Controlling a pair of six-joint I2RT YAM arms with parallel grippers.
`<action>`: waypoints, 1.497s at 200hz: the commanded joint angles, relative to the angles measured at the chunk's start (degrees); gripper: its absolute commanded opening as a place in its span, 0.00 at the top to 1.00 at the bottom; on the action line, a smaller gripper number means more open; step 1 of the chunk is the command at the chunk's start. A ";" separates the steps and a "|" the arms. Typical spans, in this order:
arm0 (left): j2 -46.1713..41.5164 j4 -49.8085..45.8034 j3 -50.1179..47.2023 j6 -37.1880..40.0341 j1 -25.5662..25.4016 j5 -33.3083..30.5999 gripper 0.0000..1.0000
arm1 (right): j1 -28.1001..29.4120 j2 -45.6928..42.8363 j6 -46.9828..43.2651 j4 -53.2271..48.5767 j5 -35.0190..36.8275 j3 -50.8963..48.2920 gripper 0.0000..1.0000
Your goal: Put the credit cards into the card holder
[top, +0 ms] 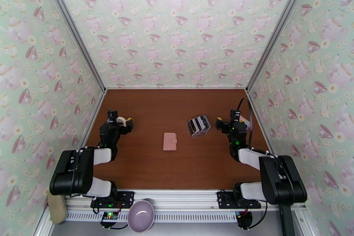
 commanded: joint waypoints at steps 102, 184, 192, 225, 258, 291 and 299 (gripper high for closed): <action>0.77 -0.64 2.17 4.77 -2.07 3.70 0.00 | -0.66 6.49 0.48 8.91 0.46 0.88 0.00; 0.72 -0.08 1.89 4.64 -1.79 4.30 0.00 | -0.48 6.47 0.32 8.58 0.96 1.04 0.00; 0.85 -0.08 1.91 4.64 -1.80 4.32 0.00 | -0.48 6.52 0.28 8.41 0.82 1.14 0.00; 0.81 -0.08 1.91 4.64 -1.79 4.31 0.00 | -0.46 6.47 0.35 8.35 0.83 1.16 0.00; 0.88 -0.16 1.91 4.71 -1.83 4.33 0.00 | -0.48 6.47 0.31 8.27 0.81 1.17 0.00; 0.93 -1.07 2.36 4.84 -1.79 4.15 0.00 | -0.48 6.54 0.39 8.24 0.81 1.20 0.00; 0.98 -0.80 2.28 4.74 -1.79 4.15 0.00 | -0.48 6.52 0.39 8.32 0.81 1.17 0.00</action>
